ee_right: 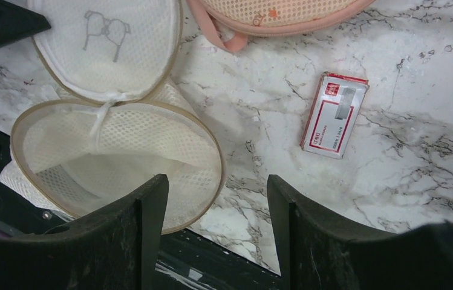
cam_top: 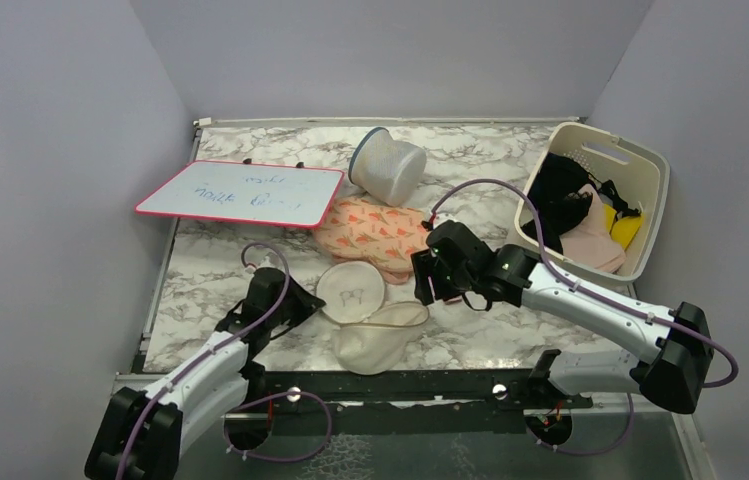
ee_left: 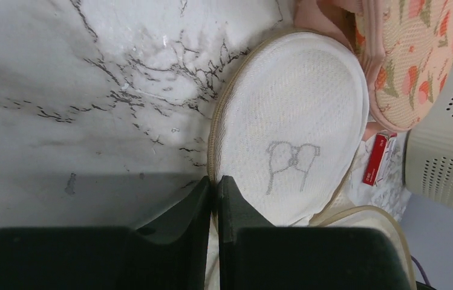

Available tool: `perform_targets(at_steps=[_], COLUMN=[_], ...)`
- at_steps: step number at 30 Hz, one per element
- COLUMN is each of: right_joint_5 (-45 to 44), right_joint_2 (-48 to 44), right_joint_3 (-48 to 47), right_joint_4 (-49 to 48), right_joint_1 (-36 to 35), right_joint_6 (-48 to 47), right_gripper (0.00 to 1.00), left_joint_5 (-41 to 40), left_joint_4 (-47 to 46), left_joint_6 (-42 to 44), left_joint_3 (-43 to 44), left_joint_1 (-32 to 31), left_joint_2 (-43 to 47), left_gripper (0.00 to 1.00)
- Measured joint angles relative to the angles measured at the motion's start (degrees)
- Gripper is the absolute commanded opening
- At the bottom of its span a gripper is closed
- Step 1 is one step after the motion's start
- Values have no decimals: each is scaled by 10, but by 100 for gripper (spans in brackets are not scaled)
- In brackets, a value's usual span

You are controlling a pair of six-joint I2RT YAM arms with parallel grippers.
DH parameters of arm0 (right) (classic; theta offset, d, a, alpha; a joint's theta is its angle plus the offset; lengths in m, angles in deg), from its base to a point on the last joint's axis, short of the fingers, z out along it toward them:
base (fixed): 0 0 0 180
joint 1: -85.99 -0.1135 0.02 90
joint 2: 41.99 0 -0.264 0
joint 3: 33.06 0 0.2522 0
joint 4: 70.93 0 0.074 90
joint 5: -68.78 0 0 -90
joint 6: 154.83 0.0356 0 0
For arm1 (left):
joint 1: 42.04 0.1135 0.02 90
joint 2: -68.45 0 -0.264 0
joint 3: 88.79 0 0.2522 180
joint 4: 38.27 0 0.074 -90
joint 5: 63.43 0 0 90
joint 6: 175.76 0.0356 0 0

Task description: Unzip the laundry bag and remove the bra

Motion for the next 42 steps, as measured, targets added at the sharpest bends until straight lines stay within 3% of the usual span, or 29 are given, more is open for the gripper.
perform_targets(at_steps=[4, 13, 16, 24, 32, 42], right_joint_5=[17, 132, 178, 259, 222, 197], right_joint_2=[1, 29, 52, 99, 68, 68], right_joint_3=[12, 54, 67, 86, 86, 53], right_joint_4=[-5, -95, -134, -211, -210, -196], right_joint_1=[0, 0, 0, 0, 0, 0], right_joint_6=[4, 37, 58, 111, 157, 172], right_gripper=[63, 82, 83, 86, 97, 90], left_joint_5=[-14, -94, -97, -48, 10, 145], left_joint_4=[54, 180, 187, 157, 119, 7], left_joint_6=[28, 61, 65, 120, 189, 294], left_joint_3=[9, 53, 52, 52, 77, 127], left_joint_1=[4, 5, 5, 5, 5, 0], left_joint_2=[77, 426, 482, 458, 439, 319], left_gripper=[0, 0, 0, 0, 0, 0])
